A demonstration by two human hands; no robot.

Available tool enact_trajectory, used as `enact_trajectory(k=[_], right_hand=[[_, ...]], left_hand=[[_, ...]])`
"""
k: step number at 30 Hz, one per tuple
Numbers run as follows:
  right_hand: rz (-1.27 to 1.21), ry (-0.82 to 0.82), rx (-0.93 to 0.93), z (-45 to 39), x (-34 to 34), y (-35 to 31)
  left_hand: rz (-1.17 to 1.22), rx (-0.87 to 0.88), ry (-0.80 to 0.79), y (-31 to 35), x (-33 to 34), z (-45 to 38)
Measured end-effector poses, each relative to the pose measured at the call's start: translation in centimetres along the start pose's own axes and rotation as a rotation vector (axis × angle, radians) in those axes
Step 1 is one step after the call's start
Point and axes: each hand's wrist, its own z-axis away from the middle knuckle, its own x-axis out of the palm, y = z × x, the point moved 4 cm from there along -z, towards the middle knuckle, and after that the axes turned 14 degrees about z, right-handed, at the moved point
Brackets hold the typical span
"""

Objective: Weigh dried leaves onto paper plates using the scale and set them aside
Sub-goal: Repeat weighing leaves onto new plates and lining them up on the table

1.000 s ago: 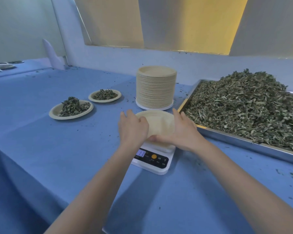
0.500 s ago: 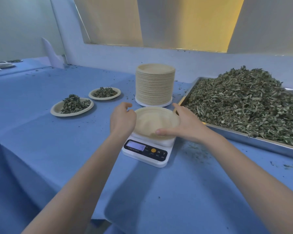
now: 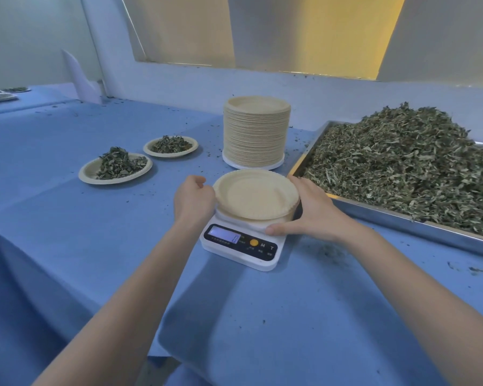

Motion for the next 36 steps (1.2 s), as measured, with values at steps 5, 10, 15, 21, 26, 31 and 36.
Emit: enact_trajectory(k=[5,10,15,21,26,31,36], right_hand=[[-0.041,-0.022,0.065,0.0,-1.2,1.0],[-0.099,0.020,0.082,-0.9,-3.4,2.1],[-0.114,0.114,0.129,-2.4,-5.6,6.2],[-0.097,0.075,0.216,-5.2,-7.2,12.0],[-0.007,0.013,0.303,-8.0,-6.8,14.0],[0.003,-0.026,0.328,-9.7,-5.1,14.4],[0.015,0.058,0.283,-10.1,-5.2,14.7]], left_hand=[[-0.122,0.216,0.074,2.2,1.0,0.6],[-0.135,0.399,-0.191,7.3,8.7,1.6],[-0.203,0.293,-0.428,8.7,17.8,1.9],[-0.224,0.247,-0.501,9.4,24.4,0.1],[-0.391,0.117,-0.493,8.8,27.4,-2.6],[-0.229,0.010,-0.617,7.6,28.9,-3.5],[-0.178,-0.020,-0.667,7.4,29.0,-3.5]])
